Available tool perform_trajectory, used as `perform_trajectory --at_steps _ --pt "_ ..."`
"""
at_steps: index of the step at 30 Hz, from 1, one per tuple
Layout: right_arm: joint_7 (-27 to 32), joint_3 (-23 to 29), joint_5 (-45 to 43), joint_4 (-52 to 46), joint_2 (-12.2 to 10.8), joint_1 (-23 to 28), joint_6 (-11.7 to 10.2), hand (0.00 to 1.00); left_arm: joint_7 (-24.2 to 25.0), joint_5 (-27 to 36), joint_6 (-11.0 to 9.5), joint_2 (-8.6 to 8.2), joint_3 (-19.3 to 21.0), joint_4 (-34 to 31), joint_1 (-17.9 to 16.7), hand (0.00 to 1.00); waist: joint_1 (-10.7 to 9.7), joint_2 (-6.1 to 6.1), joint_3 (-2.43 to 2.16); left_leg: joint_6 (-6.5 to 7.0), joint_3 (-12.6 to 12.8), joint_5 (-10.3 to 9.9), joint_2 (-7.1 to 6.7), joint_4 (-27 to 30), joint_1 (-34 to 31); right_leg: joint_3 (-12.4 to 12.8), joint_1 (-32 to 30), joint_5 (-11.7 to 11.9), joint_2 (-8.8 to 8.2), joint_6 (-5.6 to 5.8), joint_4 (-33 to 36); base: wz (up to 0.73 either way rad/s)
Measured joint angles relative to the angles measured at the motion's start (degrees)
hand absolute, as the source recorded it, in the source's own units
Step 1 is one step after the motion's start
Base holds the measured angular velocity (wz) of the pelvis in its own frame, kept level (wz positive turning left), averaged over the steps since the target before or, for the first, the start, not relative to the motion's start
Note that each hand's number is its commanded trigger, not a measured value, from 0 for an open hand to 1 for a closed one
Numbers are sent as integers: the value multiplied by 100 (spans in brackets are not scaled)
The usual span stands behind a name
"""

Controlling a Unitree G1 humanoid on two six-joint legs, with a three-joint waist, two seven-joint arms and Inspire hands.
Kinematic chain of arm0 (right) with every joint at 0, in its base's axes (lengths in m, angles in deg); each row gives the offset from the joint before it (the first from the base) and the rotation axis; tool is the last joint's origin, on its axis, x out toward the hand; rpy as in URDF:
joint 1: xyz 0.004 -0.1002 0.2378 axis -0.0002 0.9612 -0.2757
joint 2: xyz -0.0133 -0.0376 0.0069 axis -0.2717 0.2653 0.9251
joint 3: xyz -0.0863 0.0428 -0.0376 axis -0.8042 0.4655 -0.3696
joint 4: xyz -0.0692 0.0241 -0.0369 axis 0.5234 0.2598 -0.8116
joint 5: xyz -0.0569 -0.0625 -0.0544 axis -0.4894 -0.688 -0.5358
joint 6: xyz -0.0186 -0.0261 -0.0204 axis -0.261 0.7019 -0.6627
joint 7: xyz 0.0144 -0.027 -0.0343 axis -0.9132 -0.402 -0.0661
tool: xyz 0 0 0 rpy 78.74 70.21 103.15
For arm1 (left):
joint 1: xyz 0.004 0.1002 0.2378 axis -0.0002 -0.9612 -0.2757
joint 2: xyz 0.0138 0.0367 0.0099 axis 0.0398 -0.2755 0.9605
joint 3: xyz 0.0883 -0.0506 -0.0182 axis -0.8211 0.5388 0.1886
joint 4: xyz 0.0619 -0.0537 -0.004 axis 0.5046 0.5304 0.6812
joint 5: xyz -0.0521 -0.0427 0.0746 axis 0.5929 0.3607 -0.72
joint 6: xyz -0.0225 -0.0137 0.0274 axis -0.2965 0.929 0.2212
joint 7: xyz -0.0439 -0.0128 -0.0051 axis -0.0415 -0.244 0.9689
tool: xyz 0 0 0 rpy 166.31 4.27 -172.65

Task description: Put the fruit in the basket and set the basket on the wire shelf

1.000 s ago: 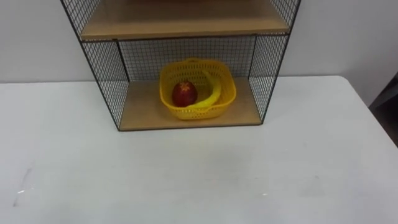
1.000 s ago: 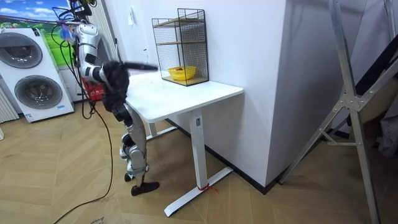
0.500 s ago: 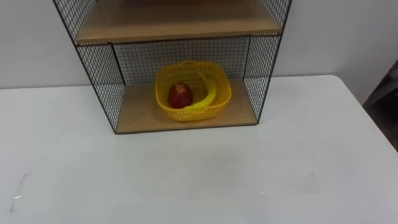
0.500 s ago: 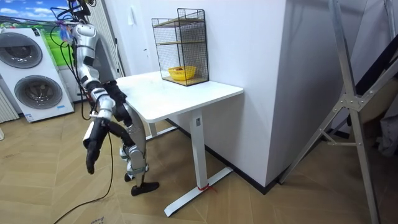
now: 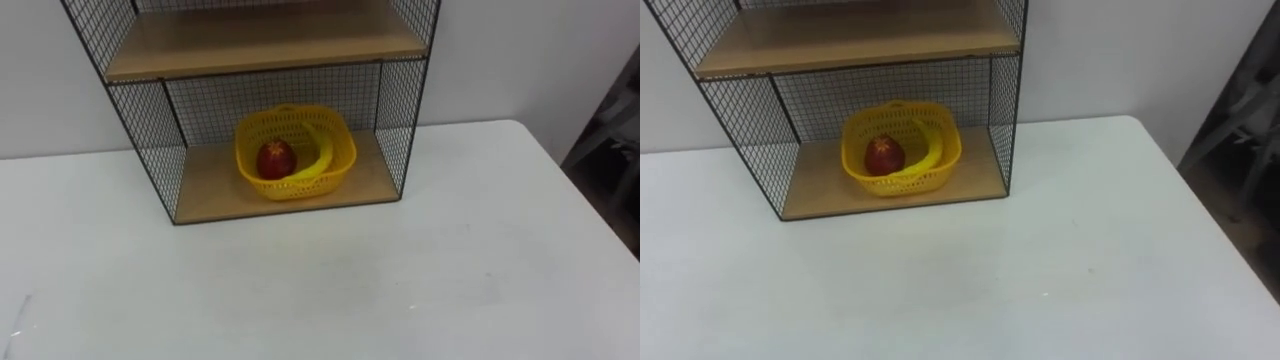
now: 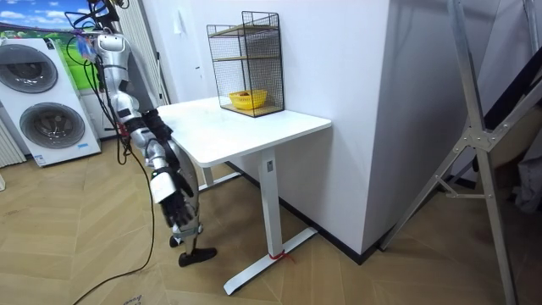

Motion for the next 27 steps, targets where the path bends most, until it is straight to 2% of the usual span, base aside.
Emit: perform_trajectory --at_steps 4,8,14,20,27 --pt "-428 -257 -332 183 -57 -137 146 0 215 -212 127 -13 -149 -8 200 0 -21 -65 41 -1 -73 1 -1 10 21 -71 93 23 3 -1 -88 7" --pt "-810 -338 -817 245 -88 -137 424 0 358 -365 302 -45 -177 -28 315 0 -1 -85 48 0 -64 1 3 16 -9 -64 69 40 9 3 -104 2" --pt "-1222 -426 -1230 329 -211 -172 670 0 496 -606 475 -70 -235 -32 429 0 -19 -81 42 1 -61 3 9 13 -11 -45 74 80 27 -7 -158 -1" --pt "-1391 -495 -1234 361 -350 -255 743 0 385 -960 494 -284 -339 2 586 0 4 -85 42 1 0 4 17 -10 49 9 87 102 41 -9 -167 -5" --pt "-1553 -690 -1380 364 -429 -270 776 0 384 -1102 549 -328 -628 1 643 0 -34 -96 38 -3 5 17 16 -38 55 7 107 110 40 -13 -183 0"
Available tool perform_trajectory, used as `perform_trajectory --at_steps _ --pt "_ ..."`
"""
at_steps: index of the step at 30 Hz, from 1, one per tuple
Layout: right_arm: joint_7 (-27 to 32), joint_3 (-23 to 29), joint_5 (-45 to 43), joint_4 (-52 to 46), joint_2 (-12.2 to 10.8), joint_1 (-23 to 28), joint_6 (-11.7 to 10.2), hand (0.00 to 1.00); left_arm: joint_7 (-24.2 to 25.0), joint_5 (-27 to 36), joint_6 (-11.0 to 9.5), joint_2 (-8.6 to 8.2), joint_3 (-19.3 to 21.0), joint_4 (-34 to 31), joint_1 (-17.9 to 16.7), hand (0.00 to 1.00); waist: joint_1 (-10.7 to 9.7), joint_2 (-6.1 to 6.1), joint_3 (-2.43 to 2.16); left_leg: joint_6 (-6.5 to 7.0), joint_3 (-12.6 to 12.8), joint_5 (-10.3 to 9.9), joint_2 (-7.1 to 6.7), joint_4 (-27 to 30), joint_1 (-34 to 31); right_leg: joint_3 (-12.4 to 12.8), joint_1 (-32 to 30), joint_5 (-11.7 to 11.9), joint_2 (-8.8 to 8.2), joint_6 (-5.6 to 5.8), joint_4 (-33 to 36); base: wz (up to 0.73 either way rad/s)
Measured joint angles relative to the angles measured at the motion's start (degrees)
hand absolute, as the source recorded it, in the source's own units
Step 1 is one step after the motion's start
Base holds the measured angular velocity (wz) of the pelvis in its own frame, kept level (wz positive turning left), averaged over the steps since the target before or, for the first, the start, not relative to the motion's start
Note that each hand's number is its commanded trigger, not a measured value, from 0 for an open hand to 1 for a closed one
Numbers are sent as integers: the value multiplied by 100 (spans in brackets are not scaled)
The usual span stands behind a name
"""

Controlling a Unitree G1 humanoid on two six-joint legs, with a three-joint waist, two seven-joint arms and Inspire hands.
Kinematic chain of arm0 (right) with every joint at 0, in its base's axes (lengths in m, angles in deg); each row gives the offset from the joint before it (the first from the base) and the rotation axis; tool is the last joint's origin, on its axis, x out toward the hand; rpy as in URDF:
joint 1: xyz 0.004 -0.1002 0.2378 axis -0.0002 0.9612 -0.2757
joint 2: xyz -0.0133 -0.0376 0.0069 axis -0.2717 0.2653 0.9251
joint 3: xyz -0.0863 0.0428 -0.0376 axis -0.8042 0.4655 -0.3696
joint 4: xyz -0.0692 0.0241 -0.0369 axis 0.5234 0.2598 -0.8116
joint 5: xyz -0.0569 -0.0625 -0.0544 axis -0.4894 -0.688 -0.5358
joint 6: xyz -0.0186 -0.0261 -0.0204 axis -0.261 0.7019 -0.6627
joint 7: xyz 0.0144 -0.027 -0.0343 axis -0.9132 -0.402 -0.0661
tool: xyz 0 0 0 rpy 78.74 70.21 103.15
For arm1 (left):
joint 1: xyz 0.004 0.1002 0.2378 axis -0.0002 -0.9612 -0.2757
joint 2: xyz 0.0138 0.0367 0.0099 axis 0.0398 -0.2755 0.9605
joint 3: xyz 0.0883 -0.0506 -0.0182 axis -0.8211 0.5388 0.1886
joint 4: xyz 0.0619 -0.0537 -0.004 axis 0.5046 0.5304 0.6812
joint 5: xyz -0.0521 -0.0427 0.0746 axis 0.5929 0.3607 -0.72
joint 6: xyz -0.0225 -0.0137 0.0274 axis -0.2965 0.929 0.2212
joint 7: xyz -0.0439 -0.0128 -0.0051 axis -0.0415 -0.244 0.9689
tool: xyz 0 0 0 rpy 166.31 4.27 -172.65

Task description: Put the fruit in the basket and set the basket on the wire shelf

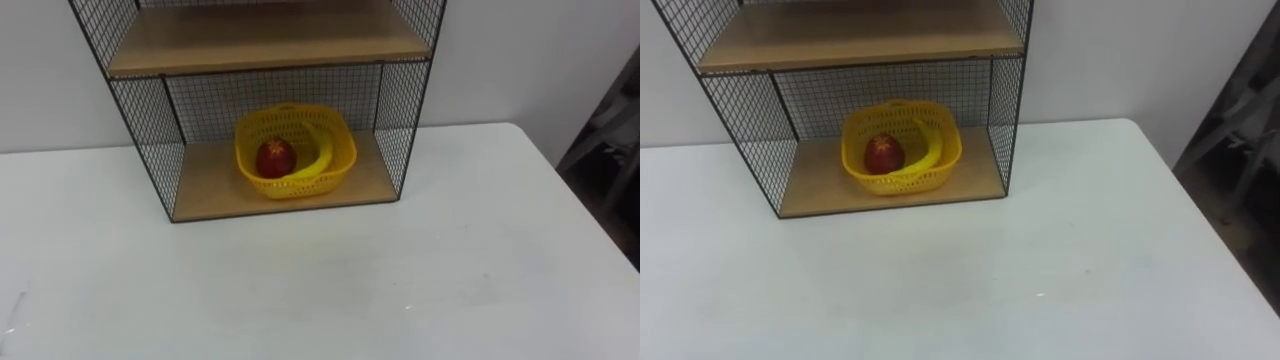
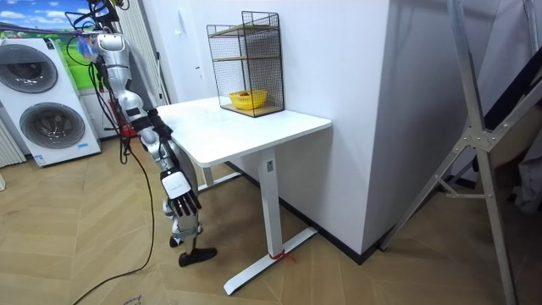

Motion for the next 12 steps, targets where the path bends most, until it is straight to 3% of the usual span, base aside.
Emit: perform_trajectory --at_steps 6,12 --pt "-208 -231 -87 150 -1 0 286 0 34 -9 234 25 -125 228 15 0 2 -13 1 1 -15 2 0 -4 22 -23 52 3 -1 -3 -11 2" --pt "-378 -226 -321 172 -3 -2 553 0 315 -62 668 79 -229 458 -19 0 8 -29 2 1 -15 1 0 -3 31 -12 57 -1 0 2 -12 0"
